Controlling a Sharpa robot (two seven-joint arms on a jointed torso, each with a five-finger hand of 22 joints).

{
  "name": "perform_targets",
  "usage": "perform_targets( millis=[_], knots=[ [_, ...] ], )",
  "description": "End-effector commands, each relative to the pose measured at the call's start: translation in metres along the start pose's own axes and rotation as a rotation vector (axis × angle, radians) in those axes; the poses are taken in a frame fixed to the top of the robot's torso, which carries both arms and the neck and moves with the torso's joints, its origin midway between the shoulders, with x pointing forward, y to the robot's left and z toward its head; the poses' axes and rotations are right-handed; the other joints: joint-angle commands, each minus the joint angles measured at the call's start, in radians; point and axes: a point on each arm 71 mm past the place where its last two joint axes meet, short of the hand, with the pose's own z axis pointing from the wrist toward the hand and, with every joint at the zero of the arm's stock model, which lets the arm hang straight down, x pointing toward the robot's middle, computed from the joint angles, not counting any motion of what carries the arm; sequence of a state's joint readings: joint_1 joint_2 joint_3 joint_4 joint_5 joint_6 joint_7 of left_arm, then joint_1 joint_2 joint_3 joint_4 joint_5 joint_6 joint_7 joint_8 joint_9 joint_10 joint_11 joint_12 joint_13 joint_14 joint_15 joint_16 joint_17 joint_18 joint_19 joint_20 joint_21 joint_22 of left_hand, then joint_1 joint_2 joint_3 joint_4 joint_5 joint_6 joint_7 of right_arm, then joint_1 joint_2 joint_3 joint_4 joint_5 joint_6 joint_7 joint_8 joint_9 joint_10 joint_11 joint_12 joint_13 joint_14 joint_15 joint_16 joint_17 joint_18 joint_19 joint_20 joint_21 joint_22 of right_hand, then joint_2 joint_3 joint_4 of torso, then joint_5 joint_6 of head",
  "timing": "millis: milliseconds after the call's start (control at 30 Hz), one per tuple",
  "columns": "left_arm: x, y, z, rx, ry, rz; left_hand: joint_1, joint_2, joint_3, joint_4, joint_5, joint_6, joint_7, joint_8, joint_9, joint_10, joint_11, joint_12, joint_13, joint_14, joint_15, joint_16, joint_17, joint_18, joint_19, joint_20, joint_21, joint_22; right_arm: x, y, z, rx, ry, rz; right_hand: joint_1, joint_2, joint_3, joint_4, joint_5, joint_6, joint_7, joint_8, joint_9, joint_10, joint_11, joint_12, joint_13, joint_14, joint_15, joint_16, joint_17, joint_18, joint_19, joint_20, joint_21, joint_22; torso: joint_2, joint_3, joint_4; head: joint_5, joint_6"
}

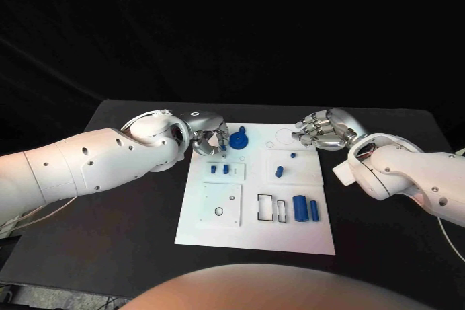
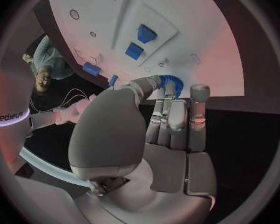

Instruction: Assemble the parts on the task board

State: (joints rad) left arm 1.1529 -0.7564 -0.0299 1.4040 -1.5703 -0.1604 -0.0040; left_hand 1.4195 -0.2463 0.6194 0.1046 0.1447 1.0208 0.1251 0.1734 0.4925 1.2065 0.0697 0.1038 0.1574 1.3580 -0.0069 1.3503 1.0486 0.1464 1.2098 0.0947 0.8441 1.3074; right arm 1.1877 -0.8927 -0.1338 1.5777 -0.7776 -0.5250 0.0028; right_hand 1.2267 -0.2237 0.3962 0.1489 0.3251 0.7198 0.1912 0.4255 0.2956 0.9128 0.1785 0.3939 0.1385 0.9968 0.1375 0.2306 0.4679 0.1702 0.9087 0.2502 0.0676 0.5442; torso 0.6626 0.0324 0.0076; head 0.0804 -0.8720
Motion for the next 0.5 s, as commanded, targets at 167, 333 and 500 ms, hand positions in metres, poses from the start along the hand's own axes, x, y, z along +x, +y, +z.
perform_targets(
  millis=[167,333,500],
  knots=[
    [0.0041,0.0015,0.001,-0.012,0.037,-0.022,-0.008,-0.001,0.001,-0.004,-0.005,0.005,0.004,-0.003,-0.001,0.009,-0.001,-0.006,-0.001,0.003,0.0,0.003,-0.002,-0.018,-0.002,0.002,0.001,0.09,0.0009,0.0011,0.0,-0.013,0.003,-0.004,-0.001,0.01,0.001,-0.004,0.006,0.005,0.041,0.007,-0.002,-0.007,-0.002,0.004,-0.002,-0.007,-0.001,-0.008,-0.002,0.01,-0.007,-0.002,-0.001,-0.002,0.001,-0.0001,-0.0021,0.003,-0.001],
    [0.0059,0.0023,0.0014,-0.014,0.045,-0.025,-0.008,-0.002,0.001,-0.006,-0.006,0.004,0.004,-0.004,-0.002,0.01,-0.001,-0.008,-0.001,0.002,0.0,0.003,-0.003,-0.017,-0.003,0.003,0.001,0.09,0.0009,0.0011,-0.0001,-0.013,0.003,-0.004,-0.001,0.01,0.001,-0.004,0.006,0.005,0.041,0.007,-0.002,-0.007,-0.002,0.004,-0.002,-0.007,-0.001,-0.008,-0.002,0.01,-0.007,-0.002,-0.001,-0.002,0.001,0.0005,-0.0011,0.001,-0.001],
    [0.0075,0.0015,0.0018,-0.012,0.057,-0.029,-0.009,-0.002,0.002,-0.006,-0.007,0.004,0.004,-0.004,-0.002,0.011,-0.001,-0.009,-0.001,0.002,0.0,0.003,-0.004,-0.017,-0.004,0.003,0.001,0.09,0.001,0.0012,0.0,-0.013,0.003,-0.004,-0.001,0.01,0.001,-0.004,0.006,0.005,0.041,0.007,-0.002,-0.007,-0.002,0.004,-0.002,-0.007,-0.001,-0.008,-0.002,0.01,-0.007,-0.002,-0.001,-0.002,0.001,0.0009,-0.001,0.001,-0.001]
  ],
)
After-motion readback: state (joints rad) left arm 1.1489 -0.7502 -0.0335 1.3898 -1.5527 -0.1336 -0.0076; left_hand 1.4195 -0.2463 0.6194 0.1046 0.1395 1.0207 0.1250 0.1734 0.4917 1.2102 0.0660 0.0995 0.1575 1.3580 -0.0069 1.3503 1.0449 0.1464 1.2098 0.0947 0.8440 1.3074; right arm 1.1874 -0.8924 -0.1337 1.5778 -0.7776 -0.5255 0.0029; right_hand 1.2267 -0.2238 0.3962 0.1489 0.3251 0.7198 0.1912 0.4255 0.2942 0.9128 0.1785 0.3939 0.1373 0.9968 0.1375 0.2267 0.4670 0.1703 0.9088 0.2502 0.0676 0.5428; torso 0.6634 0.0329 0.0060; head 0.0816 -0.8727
